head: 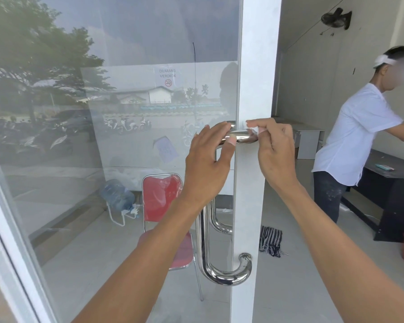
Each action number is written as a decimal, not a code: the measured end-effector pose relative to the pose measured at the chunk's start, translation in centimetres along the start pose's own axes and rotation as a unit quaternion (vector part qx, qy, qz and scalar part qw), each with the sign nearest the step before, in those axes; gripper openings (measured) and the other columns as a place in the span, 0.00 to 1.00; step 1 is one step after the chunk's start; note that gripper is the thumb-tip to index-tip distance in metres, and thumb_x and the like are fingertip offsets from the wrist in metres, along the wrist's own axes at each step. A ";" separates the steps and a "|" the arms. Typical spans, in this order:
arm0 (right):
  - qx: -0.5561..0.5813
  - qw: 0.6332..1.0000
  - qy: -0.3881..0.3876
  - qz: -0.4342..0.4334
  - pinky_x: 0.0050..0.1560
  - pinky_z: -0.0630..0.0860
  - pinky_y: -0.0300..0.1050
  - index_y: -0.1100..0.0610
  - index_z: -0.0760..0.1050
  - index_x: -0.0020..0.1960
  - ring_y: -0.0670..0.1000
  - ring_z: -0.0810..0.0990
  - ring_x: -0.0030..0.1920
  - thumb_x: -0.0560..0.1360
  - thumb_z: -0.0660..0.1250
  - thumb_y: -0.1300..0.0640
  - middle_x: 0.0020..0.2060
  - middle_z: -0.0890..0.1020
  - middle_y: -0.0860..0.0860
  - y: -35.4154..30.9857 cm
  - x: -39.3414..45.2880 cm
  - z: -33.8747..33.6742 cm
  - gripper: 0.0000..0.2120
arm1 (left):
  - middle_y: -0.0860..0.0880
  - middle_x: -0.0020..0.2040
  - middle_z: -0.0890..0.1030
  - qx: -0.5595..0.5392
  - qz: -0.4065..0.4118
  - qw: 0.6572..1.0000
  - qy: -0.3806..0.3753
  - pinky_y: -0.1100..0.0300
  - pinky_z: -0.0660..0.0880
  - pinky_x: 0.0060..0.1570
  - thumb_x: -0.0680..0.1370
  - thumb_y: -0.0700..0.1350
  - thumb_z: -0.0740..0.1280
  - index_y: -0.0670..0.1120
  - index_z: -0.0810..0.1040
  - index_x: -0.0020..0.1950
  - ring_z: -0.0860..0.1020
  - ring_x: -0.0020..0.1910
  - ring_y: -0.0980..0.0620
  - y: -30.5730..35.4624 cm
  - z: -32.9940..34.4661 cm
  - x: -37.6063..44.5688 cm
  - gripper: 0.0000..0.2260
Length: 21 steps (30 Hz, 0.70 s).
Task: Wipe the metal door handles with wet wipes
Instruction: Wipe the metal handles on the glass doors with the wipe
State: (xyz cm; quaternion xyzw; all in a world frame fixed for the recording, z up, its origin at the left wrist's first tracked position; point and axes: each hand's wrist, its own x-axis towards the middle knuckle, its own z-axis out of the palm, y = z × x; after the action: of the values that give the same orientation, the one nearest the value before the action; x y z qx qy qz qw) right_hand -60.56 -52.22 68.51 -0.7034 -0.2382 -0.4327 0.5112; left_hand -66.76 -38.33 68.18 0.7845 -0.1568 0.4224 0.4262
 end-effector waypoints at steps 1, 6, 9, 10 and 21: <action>-0.010 1.000 0.002 0.000 0.53 0.69 0.35 0.48 0.80 0.56 0.47 0.69 0.53 0.81 0.54 0.64 0.42 0.75 0.49 0.1 0.4 -0.1 0.18 | 0.54 0.71 0.74 0.005 0.000 1.000 -0.001 0.47 0.60 0.74 0.82 0.51 0.60 0.49 0.74 0.70 0.64 0.75 0.52 0.1 0.0 0.0 0.18; -0.012 0.999 0.018 -0.034 0.52 0.66 0.29 0.50 0.79 0.59 0.47 0.68 0.52 0.81 0.56 0.66 0.44 0.75 0.36 0.5 -0.4 0.2 0.18 | 0.56 0.72 0.72 0.032 -0.001 0.999 -0.008 0.48 0.60 0.74 0.82 0.51 0.60 0.50 0.73 0.71 0.62 0.76 0.53 0.1 0.0 0.0 0.18; -0.022 0.997 0.028 -0.067 0.56 0.67 0.36 0.50 0.80 0.56 0.47 0.68 0.53 0.81 0.56 0.66 0.51 0.78 0.39 1.1 0.0 0.0 0.17 | 0.56 0.72 0.72 0.048 0.006 0.999 -0.005 0.48 0.61 0.73 0.82 0.52 0.60 0.50 0.72 0.72 0.62 0.76 0.53 0.1 0.1 -0.1 0.18; -0.034 0.996 0.022 -0.074 0.57 0.67 0.37 0.51 0.80 0.55 0.48 0.69 0.54 0.80 0.56 0.66 0.53 0.77 0.41 1.3 0.6 -0.1 0.17 | 0.56 0.72 0.72 0.059 0.006 0.998 -0.004 0.49 0.61 0.73 0.82 0.53 0.60 0.51 0.72 0.72 0.61 0.76 0.53 0.1 0.2 -0.1 0.19; -0.018 0.993 -0.049 -0.110 0.55 0.65 0.33 0.52 0.80 0.54 0.48 0.73 0.52 0.80 0.57 0.69 0.51 0.78 0.41 -0.7 0.3 -0.2 0.17 | 0.55 0.71 0.72 0.101 0.013 0.994 0.047 0.55 0.66 0.69 0.81 0.53 0.62 0.51 0.69 0.72 0.68 0.71 0.55 -0.2 0.4 -0.9 0.20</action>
State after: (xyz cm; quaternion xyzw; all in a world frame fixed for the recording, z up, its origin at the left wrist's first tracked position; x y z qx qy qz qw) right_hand -61.00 -52.22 69.13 -0.7025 -0.3306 -0.4555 0.4355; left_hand -66.95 -38.68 67.27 0.8006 -0.1037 0.4781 0.3460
